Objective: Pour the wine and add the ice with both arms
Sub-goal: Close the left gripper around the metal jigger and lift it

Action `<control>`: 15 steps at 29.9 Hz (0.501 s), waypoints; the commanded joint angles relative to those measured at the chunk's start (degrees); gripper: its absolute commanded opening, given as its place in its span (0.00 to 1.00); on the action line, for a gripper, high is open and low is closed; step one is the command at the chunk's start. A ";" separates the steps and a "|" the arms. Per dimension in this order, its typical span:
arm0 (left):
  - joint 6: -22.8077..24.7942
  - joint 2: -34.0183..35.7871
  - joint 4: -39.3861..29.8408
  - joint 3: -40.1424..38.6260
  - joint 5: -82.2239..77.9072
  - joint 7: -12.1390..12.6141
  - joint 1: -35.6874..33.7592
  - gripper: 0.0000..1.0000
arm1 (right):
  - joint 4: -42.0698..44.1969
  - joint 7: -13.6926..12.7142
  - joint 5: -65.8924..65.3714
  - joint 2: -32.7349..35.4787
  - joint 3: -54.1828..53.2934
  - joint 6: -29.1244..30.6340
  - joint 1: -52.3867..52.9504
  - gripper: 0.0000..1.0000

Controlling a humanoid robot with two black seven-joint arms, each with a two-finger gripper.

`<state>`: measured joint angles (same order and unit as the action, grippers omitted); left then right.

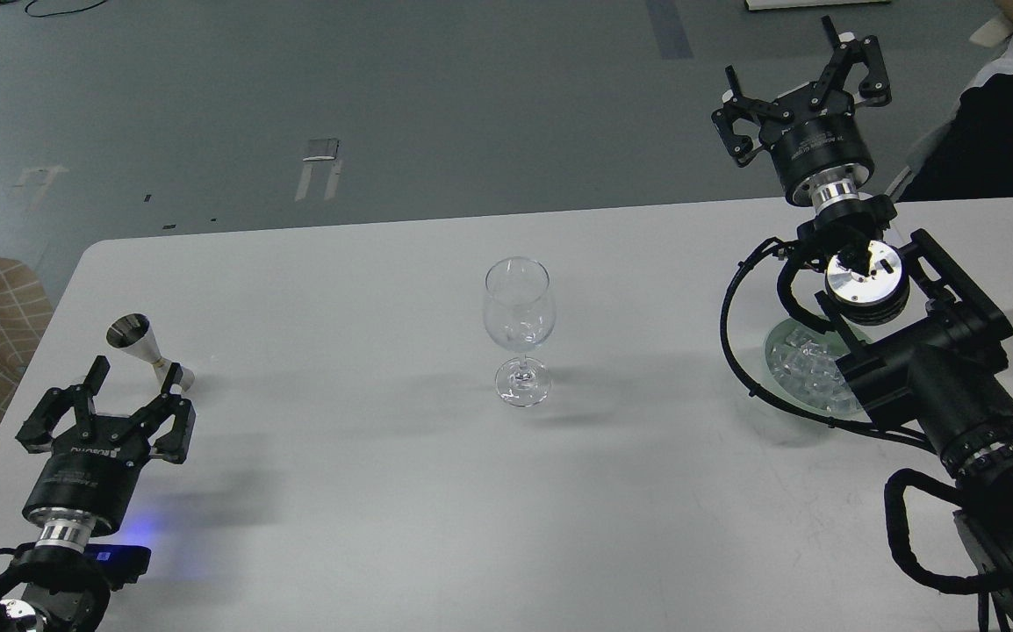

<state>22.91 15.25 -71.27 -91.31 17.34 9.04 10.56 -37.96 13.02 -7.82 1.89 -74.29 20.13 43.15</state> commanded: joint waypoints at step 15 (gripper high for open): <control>0.12 -1.09 11.85 -0.09 0.68 -0.16 -8.18 0.69 | 0.16 -0.01 -0.09 0.04 0.11 -0.09 -0.17 1.00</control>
<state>23.02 14.30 -60.48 -91.33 17.82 8.94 3.29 -37.93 13.01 -7.82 1.93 -74.18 20.13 42.93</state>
